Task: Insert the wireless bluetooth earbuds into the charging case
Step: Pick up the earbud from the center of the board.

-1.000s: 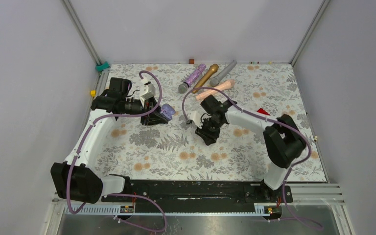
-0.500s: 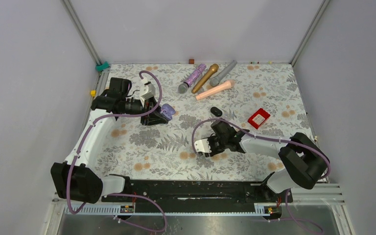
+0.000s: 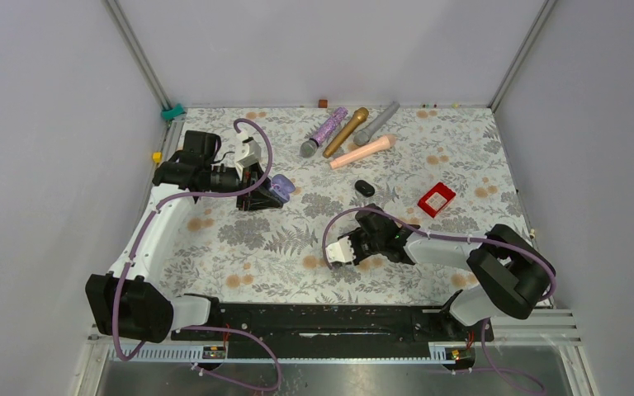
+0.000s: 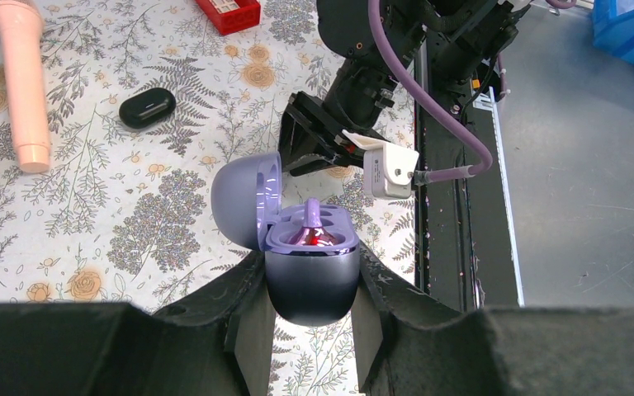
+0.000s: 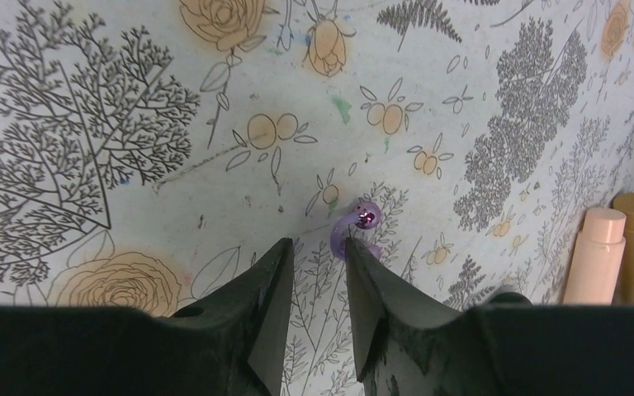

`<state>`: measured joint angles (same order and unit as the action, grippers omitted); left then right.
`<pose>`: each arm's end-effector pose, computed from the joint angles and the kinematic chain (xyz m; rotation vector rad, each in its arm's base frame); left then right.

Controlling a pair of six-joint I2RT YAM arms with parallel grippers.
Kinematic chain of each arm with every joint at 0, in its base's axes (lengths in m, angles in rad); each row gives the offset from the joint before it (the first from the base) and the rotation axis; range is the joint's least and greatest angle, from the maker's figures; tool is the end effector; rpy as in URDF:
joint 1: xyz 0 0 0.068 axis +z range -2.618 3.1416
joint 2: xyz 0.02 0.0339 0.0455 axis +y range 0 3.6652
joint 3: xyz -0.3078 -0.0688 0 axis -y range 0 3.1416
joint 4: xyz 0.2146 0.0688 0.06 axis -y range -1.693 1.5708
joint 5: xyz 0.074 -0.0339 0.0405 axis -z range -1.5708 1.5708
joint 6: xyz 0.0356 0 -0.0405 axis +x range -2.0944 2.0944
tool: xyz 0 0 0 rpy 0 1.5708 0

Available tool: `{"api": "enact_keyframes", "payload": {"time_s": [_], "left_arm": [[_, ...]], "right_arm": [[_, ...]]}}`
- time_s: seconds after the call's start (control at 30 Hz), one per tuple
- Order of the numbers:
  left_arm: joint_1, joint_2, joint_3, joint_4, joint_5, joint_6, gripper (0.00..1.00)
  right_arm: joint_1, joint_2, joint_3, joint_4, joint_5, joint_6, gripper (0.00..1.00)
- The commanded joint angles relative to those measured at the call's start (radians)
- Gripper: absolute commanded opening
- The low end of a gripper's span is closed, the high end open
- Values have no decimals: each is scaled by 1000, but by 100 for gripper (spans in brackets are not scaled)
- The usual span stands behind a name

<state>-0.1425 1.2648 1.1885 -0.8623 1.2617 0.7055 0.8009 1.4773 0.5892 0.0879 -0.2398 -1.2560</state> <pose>0.1892 -0.0614 0.3820 1.2234 1.5812 -1.1877 0.1671 0.1845 0.2134 -2.0632 1.1098 0.0606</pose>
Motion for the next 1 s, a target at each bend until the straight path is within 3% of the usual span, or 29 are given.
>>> {"api": "enact_keyframes", "payload": {"time_s": [0.0,0.57,0.77,0.97], "left_arm": [[8,-28,6,27,54,8,0],[9,-20,8,28,60,7,0],[10,-16,8,26,60,7,0],[9,-19,7,28,58,5,0]], "right_arm": [[11,14,-2,11,53,-8,37],[11,106,84,2,103,-10,34],[11,127,118,-6,101,-1,23],[9,139,186,-50,89,59,20]]}}
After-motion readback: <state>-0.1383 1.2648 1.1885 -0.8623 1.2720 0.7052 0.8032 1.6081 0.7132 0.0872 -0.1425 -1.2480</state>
